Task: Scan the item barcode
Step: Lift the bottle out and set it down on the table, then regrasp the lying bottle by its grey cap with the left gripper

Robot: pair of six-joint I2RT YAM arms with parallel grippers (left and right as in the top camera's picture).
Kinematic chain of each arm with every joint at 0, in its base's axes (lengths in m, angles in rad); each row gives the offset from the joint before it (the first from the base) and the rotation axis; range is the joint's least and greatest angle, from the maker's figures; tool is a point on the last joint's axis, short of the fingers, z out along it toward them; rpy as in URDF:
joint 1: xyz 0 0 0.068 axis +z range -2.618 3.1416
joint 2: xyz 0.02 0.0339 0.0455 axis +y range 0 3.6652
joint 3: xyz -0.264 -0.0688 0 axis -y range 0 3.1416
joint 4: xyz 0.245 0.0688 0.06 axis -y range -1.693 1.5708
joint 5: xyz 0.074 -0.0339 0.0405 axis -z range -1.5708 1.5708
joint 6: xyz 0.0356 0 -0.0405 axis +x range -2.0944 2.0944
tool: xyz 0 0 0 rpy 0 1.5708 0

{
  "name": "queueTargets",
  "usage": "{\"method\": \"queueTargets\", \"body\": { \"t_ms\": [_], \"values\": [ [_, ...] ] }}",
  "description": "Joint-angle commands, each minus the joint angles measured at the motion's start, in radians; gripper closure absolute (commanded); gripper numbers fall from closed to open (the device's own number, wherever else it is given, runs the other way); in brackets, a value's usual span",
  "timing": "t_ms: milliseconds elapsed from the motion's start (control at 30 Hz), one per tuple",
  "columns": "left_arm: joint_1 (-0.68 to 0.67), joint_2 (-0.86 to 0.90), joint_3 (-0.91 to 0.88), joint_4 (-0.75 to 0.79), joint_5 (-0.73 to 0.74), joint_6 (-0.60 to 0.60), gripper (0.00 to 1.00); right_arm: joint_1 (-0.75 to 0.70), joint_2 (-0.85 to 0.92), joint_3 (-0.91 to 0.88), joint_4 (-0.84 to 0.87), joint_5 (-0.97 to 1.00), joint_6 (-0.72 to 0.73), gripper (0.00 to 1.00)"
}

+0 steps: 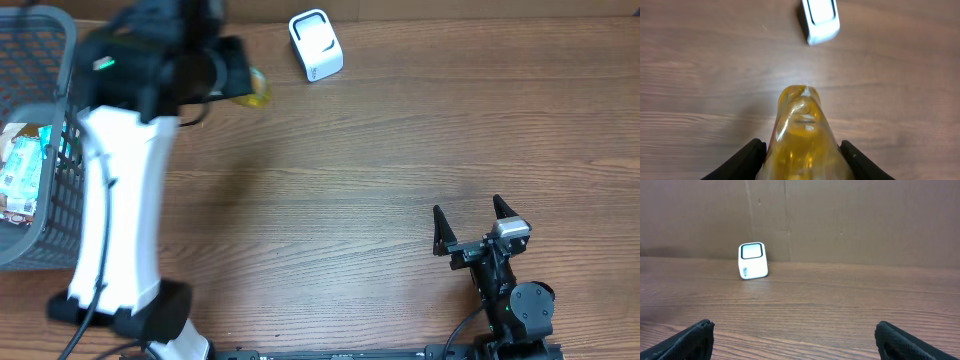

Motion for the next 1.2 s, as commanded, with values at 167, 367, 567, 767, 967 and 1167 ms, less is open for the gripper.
{"method": "queueTargets", "body": {
  "t_ms": [167, 367, 567, 767, 967, 1167],
  "values": [
    [-0.267, 0.255, 0.013, 0.045, -0.064, -0.335, 0.46, -0.005, -0.008, -0.011, 0.006, 0.008, -0.005, 0.00],
    [-0.369, 0.380, 0.013, 0.069, -0.261, -0.333, 0.36, -0.005, -0.008, -0.011, 0.006, 0.008, -0.005, 0.00],
    [-0.323, 0.381, 0.013, 0.029, -0.268, -0.236, 0.32, -0.005, -0.008, -0.011, 0.006, 0.008, -0.005, 0.00],
    [-0.157, 0.380, 0.013, -0.098, -0.105, -0.142, 0.31, -0.005, -0.008, -0.011, 0.006, 0.008, -0.005, 0.00],
    [0.003, 0.380, 0.012, -0.196, -0.092, -0.013, 0.34, -0.005, -0.008, -0.011, 0.006, 0.008, -0.005, 0.00],
    [0.019, 0.380, -0.037, -0.182, -0.091, 0.002, 0.41, -0.005, -0.008, -0.011, 0.006, 0.008, -0.005, 0.00]
  ]
}}
